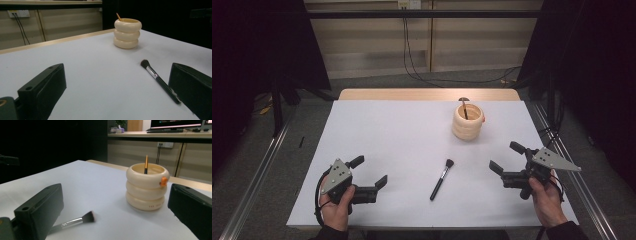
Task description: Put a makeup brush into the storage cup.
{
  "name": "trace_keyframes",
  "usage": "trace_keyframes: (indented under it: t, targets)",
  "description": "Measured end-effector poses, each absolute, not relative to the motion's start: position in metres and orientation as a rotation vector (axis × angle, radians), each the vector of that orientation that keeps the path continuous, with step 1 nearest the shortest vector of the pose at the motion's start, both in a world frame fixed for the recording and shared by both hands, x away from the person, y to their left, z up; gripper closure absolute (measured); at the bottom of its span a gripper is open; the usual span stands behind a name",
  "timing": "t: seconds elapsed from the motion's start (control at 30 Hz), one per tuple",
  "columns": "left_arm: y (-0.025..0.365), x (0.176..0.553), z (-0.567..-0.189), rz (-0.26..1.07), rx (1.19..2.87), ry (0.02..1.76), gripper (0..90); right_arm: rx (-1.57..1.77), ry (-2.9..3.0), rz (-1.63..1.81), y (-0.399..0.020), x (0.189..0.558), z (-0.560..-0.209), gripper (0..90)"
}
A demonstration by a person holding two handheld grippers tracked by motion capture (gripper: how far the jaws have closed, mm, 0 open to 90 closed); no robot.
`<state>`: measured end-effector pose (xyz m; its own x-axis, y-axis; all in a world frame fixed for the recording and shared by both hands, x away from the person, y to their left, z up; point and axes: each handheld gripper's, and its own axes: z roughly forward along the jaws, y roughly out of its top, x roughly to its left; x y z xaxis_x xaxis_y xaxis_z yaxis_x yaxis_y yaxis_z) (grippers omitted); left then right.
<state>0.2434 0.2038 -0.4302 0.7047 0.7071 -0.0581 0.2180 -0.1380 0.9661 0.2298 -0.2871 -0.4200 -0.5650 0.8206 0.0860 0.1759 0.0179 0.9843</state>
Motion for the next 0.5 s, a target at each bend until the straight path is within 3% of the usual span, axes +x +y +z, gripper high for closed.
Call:
trace_keyframes:
  t: [0.5]
  targets:
    - [0.204,0.244,-0.43,0.507,1.699,0.746,1.2,0.909,1.96,1.562,-0.259,0.259,-0.406,0.0]
